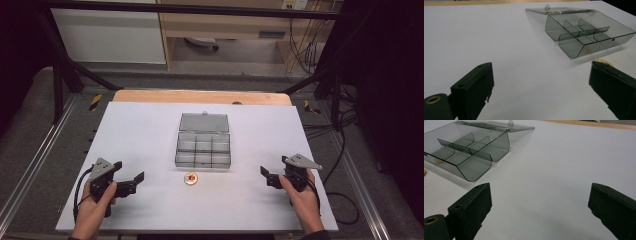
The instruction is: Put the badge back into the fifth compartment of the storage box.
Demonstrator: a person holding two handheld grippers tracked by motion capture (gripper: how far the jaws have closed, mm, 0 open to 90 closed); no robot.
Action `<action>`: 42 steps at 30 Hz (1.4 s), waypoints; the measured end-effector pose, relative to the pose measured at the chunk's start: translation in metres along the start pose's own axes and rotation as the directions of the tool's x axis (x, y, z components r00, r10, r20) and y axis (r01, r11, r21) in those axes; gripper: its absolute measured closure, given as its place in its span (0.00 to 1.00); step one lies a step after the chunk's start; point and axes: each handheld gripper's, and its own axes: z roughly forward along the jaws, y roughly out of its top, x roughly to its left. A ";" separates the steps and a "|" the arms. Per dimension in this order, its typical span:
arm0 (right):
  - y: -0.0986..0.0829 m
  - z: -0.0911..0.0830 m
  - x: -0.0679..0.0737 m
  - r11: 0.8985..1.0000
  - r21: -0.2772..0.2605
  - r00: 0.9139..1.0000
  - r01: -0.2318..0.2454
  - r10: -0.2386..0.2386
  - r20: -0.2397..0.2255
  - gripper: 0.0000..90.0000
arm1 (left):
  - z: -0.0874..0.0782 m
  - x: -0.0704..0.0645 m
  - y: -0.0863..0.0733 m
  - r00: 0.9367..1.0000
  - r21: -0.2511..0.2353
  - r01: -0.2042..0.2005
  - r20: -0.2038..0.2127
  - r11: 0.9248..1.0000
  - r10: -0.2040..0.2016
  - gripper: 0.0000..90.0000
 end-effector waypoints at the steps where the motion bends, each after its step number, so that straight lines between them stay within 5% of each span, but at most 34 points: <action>1: 0.000 0.001 0.001 1.000 0.003 1.000 -0.003 0.003 -0.001 0.06 | 0.001 -0.001 0.000 1.000 0.005 -0.004 0.002 1.000 0.004 0.07; 12: 0.001 0.000 0.004 1.000 0.008 1.000 0.000 0.001 -0.009 0.04 | 0.006 -0.006 -0.001 0.999 0.049 -0.045 0.007 0.998 0.045 0.07; 17: 0.002 0.002 0.013 0.998 0.061 1.000 0.005 -0.003 -0.031 0.04 | 0.010 -0.005 -0.002 0.999 0.078 -0.054 0.000 0.996 0.054 0.07; 27: -0.003 0.006 0.050 0.981 0.174 0.991 0.091 -0.072 -0.111 0.05 | 0.010 -0.004 -0.003 0.999 0.069 -0.040 -0.017 0.997 0.041 0.08; 34: 0.001 0.006 0.070 0.979 0.177 0.988 0.100 -0.077 -0.136 0.05 | 0.011 -0.004 -0.003 0.999 0.066 -0.049 -0.012 0.997 0.050 0.08; 42: 0.000 0.014 0.104 0.964 0.210 0.968 0.163 -0.115 -0.222 0.07 | 0.011 -0.004 -0.004 0.999 0.075 -0.050 -0.016 0.996 0.051 0.08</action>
